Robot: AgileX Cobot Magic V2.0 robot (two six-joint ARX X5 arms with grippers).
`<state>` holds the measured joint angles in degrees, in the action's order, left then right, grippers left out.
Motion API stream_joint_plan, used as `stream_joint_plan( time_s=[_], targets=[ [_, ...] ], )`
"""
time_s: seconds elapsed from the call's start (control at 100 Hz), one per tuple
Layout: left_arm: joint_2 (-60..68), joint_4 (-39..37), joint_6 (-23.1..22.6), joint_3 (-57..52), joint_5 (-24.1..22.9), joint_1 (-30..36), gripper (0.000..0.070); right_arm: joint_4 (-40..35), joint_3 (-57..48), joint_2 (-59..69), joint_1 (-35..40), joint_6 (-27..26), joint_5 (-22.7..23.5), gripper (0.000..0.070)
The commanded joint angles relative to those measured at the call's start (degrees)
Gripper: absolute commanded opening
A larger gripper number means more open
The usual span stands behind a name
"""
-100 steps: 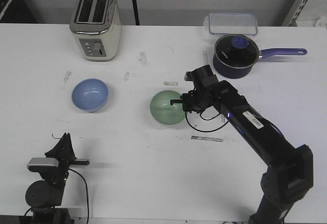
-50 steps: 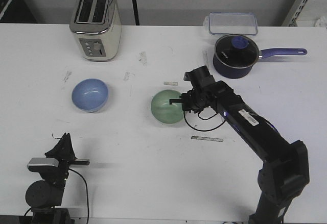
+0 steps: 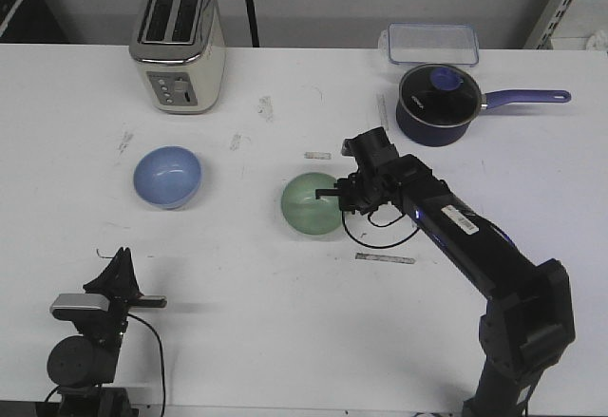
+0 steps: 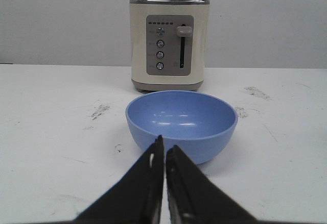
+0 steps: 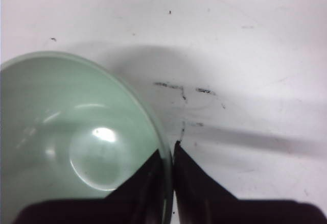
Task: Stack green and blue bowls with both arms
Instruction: 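Slide the green bowl with the right gripper toward the table center, then open the right gripper and retract it to the rest pose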
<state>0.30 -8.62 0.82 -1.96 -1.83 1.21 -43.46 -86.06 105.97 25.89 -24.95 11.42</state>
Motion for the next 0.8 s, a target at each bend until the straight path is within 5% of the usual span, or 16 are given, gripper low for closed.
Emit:
stream_joint_plan(
  time_s=[0.0, 0.36, 0.5, 0.64, 0.79],
  targets=[
    [-0.11, -0.87, 0.26, 1.29, -0.31, 0.02, 0.0002, 0.94, -0.76, 1.16, 0.85, -0.13, 1.22, 0.001],
    [-0.11, -0.85, 0.26, 1.29, -0.33, 0.02, 0.0002, 0.68, -0.76, 1.18, 1.55, -0.28, 0.55, 0.0038],
    [-0.11, -0.85, 0.26, 1.29, -0.33, 0.02, 0.0001, 0.61, -0.76, 1.16, 1.55, -0.28, 0.55, 0.0168],
    [-0.11, -0.85, 0.26, 1.29, -0.33, 0.02, 0.0001, 0.74, -0.76, 1.11, 1.6, -0.31, 0.55, 0.0228],
    [-0.11, -0.85, 0.26, 1.29, -0.33, 0.02, 0.0001, 1.33, -0.76, -0.72, 1.57, -0.26, 0.44, 0.0427]
  ],
)
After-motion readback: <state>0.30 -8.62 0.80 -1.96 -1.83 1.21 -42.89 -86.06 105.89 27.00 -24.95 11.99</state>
